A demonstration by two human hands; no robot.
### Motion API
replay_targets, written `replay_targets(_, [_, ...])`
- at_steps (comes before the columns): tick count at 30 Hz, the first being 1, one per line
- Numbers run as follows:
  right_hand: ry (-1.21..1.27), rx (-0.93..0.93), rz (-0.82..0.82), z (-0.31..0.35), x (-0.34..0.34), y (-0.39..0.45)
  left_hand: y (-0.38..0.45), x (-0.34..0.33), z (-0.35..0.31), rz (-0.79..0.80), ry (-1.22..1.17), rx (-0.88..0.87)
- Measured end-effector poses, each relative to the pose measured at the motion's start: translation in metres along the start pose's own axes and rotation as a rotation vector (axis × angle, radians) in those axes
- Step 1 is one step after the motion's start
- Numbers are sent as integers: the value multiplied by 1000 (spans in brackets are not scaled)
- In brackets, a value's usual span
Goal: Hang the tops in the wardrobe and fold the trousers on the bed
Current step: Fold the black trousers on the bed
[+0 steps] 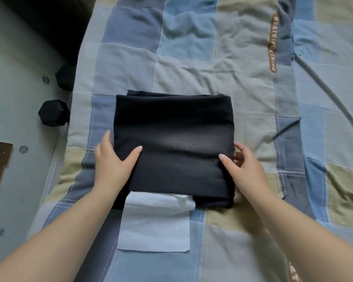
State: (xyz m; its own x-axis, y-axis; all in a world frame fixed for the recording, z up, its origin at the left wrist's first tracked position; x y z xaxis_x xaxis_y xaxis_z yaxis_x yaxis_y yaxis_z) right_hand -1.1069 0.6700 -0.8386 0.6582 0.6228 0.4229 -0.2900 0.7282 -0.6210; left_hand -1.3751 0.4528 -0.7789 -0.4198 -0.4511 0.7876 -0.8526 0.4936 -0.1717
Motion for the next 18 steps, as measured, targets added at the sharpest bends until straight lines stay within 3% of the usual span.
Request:
replay_targets(4, [420,-260,363,0,-35,-2,6,-19,14,221,-475,366])
replay_targets(6, [424,-255,386,6,-37,-3,6,-24,2,301,-580,435])
replay_targets(11, [373,-65,176,28,36,-30,-11,-5,-66,241,-661,250])
replay_targets(18, [543,152,116,79,196,-108,-62,38,-229,329,-840,-4])
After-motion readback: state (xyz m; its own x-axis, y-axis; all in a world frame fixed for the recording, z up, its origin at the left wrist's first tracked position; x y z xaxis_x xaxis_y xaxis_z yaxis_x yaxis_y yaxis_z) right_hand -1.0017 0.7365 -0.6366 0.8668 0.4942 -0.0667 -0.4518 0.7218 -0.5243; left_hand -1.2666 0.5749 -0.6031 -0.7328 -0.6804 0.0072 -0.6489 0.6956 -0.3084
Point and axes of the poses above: each hand's wrist, its own y-axis towards the middle knuckle, its own x-axis out of the back of the hand, z = x × y, the point moved 10 cm from there along y, towards the middle knuckle, and after that the axes turned 8 degrees about -x, right-handed, at the moved point
